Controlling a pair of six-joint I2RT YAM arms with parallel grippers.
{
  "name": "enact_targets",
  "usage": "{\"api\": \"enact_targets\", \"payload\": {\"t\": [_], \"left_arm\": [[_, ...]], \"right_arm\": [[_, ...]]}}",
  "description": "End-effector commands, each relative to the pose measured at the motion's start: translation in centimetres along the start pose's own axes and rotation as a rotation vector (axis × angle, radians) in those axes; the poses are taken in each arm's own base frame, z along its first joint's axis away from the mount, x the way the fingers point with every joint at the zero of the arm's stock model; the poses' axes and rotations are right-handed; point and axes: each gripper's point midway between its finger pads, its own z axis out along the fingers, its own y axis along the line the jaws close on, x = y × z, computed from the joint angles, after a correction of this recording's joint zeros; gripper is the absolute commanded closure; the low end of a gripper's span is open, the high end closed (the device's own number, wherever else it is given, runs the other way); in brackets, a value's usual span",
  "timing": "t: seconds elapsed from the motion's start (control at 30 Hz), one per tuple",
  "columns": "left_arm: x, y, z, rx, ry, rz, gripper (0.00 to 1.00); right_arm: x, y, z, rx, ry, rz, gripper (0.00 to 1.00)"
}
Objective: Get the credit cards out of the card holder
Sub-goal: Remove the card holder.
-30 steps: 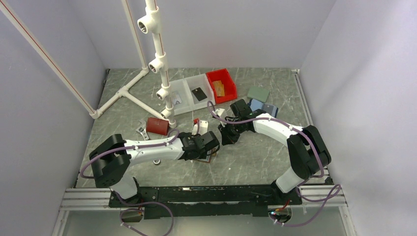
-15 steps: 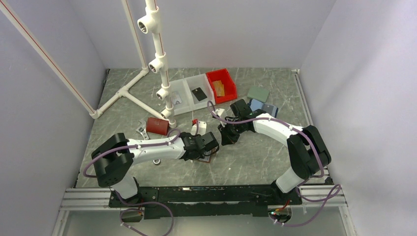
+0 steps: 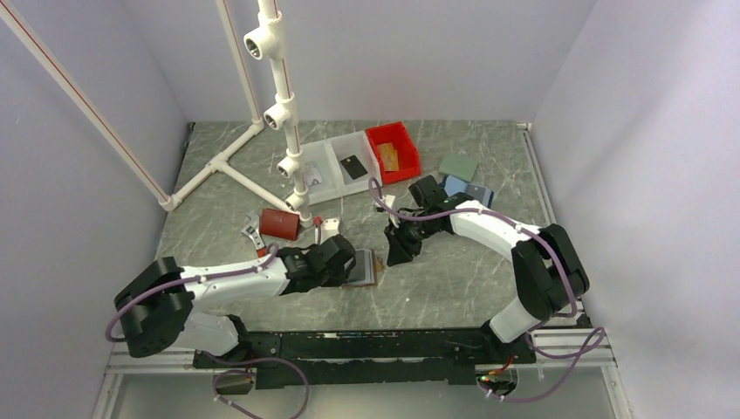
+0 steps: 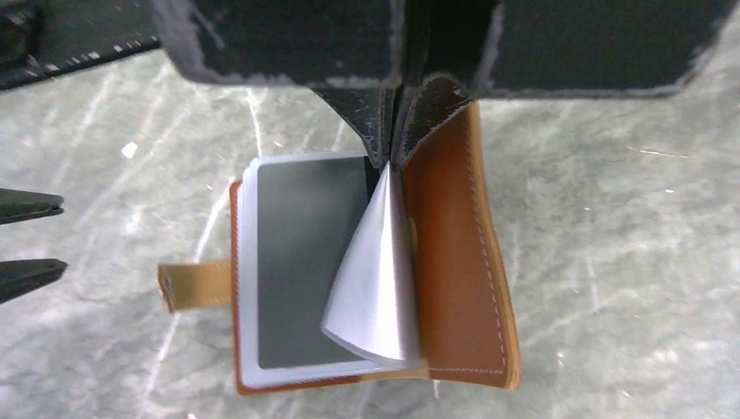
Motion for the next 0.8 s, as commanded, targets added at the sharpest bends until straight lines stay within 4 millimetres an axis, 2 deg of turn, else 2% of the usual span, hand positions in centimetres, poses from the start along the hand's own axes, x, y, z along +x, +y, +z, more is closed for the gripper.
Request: {"api": "enact_targets", "payload": {"t": [0.0, 0.17, 0.27, 0.4, 0.53, 0.7, 0.77], "left_arm": [[0.0, -3.8, -1.2, 0.230, 0.011, -0.133, 1.00], [1.1, -4.8, -1.6, 0.329, 0.050, -0.226, 1.00], [2.1, -4.3, -1.4, 0.340, 0.070, -0.273, 1.00], [3.3, -1.8, -1.0, 0.261, 0.073, -0.326, 1.00], [3.5, 0.2, -1.1, 0.195, 0.049, -0.352, 1.00], [3.0, 1.9, -1.5, 0.115, 0.020, -0.338, 0.84], [3.0, 2.4, -1.7, 0.092, 0.015, -0.329, 0.83]], "right_arm": [[-2.8, 2.3, -1.4, -0.085, -0.093, -0.094, 0.69], [-3.0, 3.0, -1.1, -0.131, -0.114, -0.063, 0.70], [-3.0, 3.3, -0.6, -0.146, -0.116, -0.025, 0.71], [-3.0, 3.8, 0.5, -0.170, -0.121, 0.035, 0.72], [-2.9, 4.1, 1.9, -0.174, -0.110, 0.074, 0.72], [-2.2, 5.0, 3.7, -0.190, -0.059, 0.085, 0.72], [-2.0, 4.9, 4.3, -0.167, -0.040, 0.091, 0.72]]}}
